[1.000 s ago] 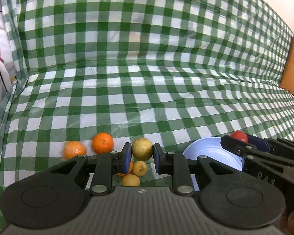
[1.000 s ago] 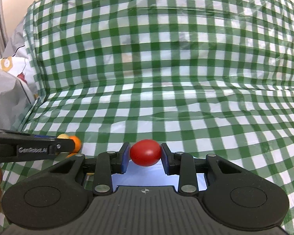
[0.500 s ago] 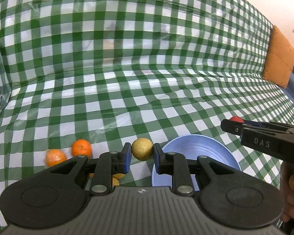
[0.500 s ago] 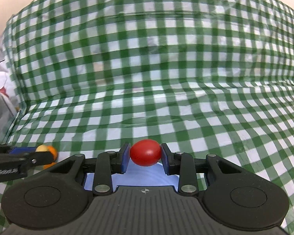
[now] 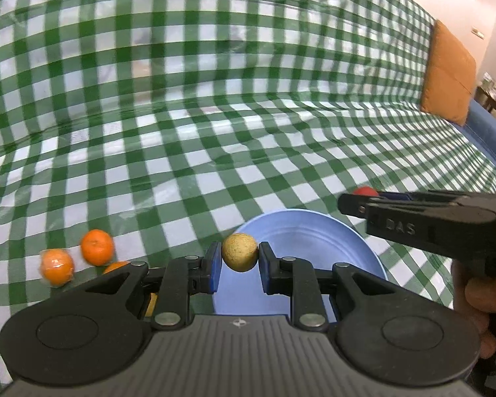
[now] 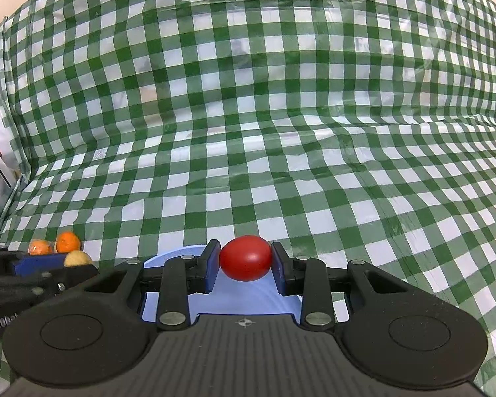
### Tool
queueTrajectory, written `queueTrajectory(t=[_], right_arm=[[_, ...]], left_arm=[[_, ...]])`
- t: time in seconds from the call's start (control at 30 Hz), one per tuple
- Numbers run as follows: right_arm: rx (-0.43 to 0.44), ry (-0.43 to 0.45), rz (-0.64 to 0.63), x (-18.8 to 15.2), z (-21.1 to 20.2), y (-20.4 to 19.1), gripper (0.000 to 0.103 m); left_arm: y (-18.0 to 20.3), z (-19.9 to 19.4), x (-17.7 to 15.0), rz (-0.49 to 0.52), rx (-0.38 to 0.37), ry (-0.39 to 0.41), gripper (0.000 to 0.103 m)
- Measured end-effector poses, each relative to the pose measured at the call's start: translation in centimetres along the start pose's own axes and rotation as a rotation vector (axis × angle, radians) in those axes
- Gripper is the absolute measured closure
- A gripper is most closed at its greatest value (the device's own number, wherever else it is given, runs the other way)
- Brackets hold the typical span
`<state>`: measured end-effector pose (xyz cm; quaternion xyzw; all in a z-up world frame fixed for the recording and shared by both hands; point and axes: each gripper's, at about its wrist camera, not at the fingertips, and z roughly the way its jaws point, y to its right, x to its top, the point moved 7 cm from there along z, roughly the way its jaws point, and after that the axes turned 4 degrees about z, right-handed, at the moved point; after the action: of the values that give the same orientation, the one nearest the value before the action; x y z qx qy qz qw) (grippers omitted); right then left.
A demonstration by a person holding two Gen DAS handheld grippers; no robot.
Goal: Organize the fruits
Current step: 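Carry the tomato and yellow fruit with both tools over the blue plate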
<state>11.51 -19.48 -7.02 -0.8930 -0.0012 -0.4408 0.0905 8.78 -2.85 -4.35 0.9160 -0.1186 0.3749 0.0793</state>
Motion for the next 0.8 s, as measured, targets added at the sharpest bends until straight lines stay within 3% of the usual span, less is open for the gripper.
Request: queueTrajectory(t=[0.8], right_arm=[[-0.033,0.013,-0.004,0.1,-0.1,0.5,0.069]], left_arm=[[3.6,0.4,-0.8,0.106,-0.042,0.001,0.077]])
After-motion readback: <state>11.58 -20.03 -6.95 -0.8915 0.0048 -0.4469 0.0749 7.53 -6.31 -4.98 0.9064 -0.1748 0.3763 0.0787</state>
